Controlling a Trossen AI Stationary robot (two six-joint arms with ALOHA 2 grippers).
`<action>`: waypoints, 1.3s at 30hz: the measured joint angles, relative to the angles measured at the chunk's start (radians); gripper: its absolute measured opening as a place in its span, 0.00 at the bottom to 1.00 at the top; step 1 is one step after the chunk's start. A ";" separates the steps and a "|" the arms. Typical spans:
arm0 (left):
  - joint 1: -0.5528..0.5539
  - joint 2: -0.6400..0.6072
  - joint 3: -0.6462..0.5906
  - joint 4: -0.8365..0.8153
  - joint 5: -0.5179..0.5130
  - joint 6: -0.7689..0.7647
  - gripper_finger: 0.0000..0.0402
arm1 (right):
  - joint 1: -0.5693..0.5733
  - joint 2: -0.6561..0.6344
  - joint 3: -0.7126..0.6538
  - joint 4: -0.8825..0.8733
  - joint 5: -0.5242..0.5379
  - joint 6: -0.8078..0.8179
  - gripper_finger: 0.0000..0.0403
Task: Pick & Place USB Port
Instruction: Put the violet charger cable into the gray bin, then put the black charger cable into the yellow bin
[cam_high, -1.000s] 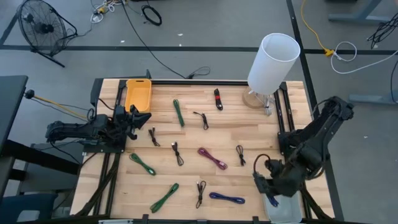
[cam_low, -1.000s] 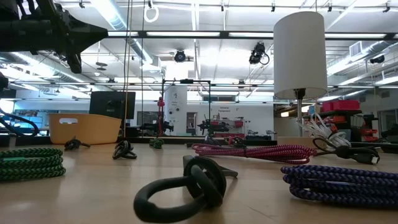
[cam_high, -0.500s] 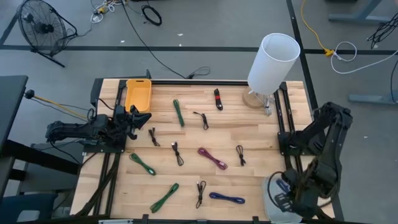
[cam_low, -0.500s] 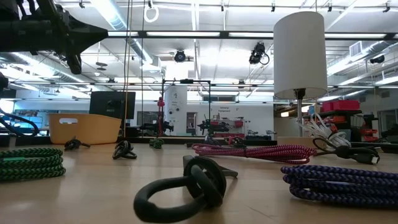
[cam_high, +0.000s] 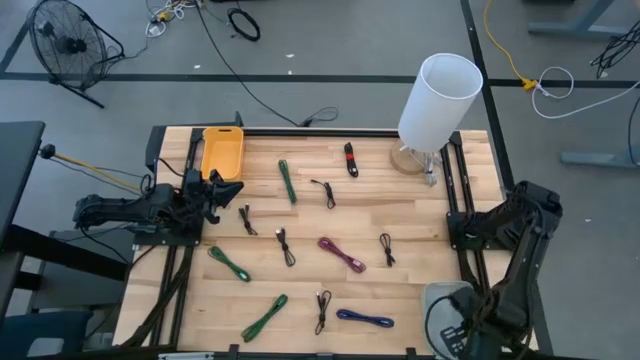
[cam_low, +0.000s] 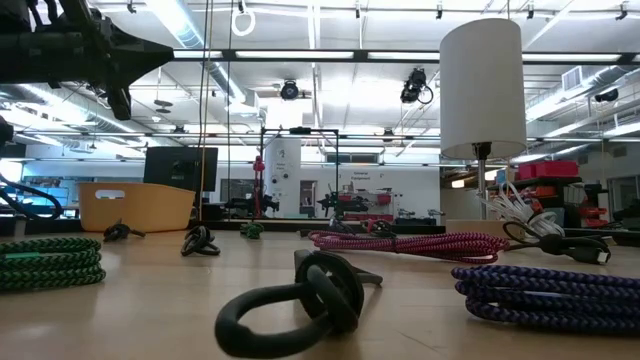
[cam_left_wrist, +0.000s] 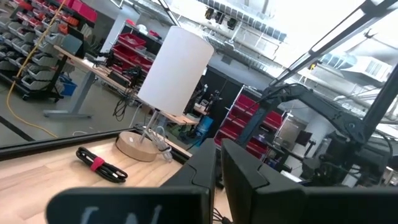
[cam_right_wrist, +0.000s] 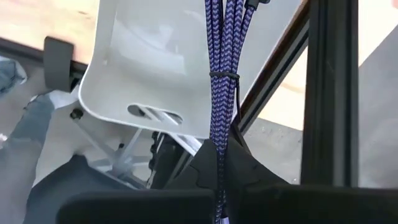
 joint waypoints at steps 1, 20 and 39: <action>0.000 0.000 0.000 0.000 0.000 0.003 0.07 | 0.000 0.011 0.000 0.000 0.000 0.000 0.00; 0.000 0.000 0.000 0.000 -0.027 0.006 0.07 | -0.002 0.071 -0.168 0.212 0.029 -0.023 0.02; 0.000 0.000 0.000 -0.001 -0.045 0.009 0.07 | 0.000 0.068 -0.168 0.178 0.018 -0.026 0.45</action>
